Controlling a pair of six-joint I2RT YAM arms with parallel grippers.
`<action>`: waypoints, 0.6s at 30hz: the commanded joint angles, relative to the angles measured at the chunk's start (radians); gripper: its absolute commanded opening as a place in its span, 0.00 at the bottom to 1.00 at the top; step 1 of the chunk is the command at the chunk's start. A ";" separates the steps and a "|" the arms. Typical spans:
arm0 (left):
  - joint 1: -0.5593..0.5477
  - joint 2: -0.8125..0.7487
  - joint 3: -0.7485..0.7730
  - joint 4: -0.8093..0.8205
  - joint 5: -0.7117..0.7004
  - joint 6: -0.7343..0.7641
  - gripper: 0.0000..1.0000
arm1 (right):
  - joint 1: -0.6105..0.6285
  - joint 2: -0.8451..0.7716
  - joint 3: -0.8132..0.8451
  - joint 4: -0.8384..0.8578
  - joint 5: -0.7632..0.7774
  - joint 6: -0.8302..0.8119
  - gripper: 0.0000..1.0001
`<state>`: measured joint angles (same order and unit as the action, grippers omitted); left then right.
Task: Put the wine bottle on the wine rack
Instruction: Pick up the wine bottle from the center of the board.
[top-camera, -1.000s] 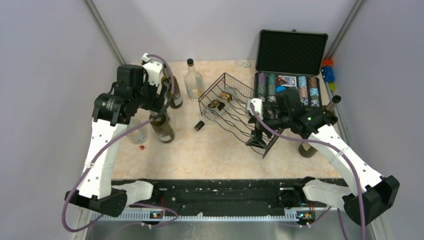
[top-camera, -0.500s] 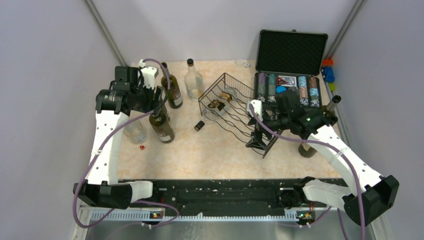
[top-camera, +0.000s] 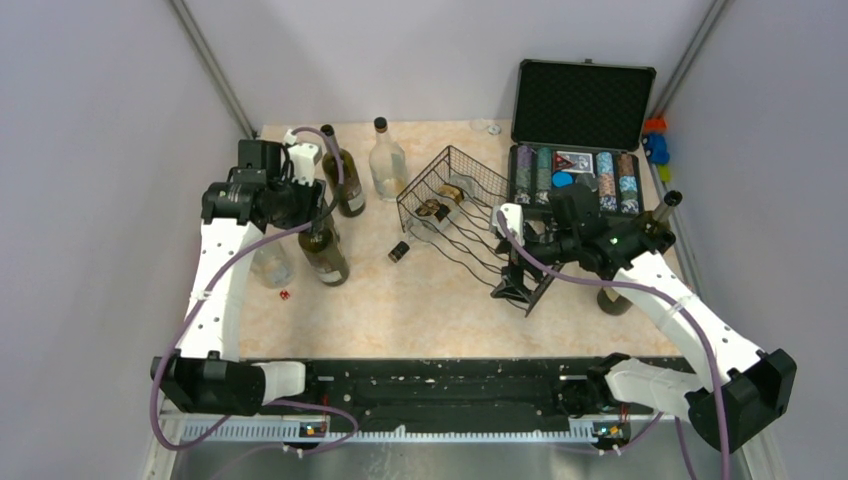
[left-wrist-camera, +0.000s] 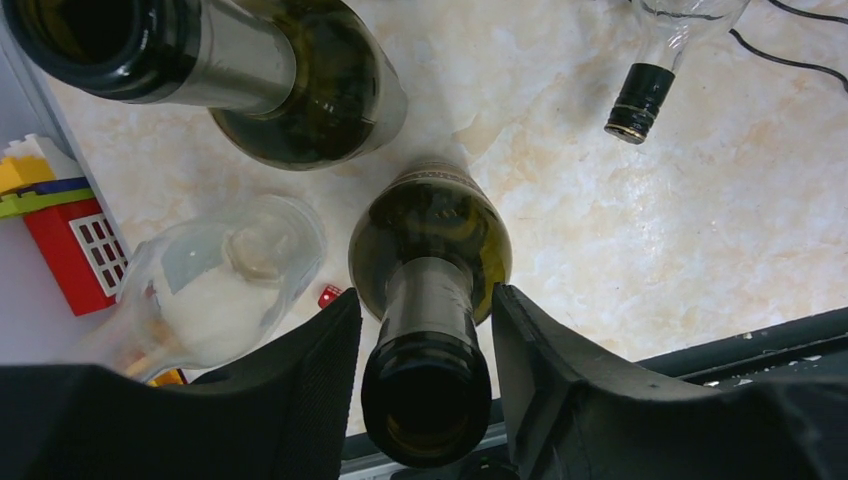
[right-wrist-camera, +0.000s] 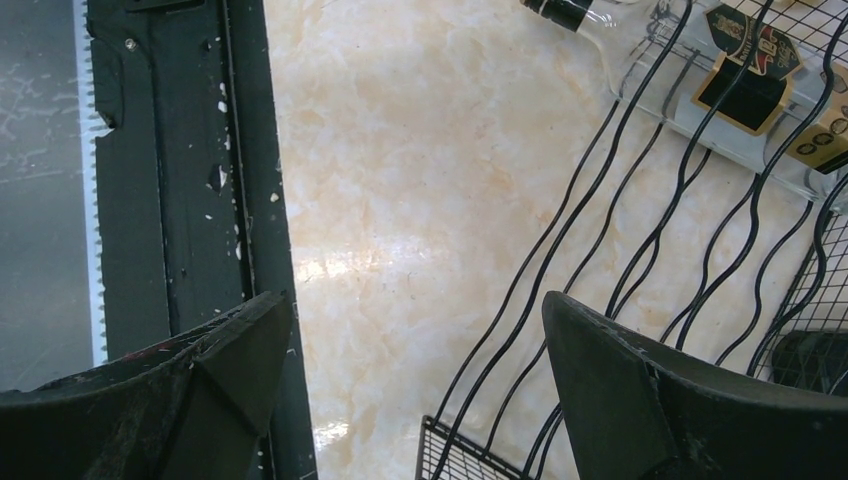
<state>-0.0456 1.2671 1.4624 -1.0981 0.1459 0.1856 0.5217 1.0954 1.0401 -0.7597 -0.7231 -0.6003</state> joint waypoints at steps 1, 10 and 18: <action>0.006 -0.027 -0.019 0.068 0.017 0.005 0.53 | 0.009 -0.011 -0.012 0.040 -0.029 -0.012 0.98; 0.005 -0.040 0.011 0.073 0.021 0.018 0.35 | 0.012 -0.002 0.000 0.033 -0.030 -0.020 0.98; 0.004 -0.090 0.050 0.054 0.168 0.038 0.00 | 0.063 0.064 0.053 0.122 0.017 -0.018 0.98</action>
<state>-0.0437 1.2560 1.4525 -1.0878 0.1997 0.2024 0.5442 1.1198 1.0229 -0.7361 -0.7193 -0.6094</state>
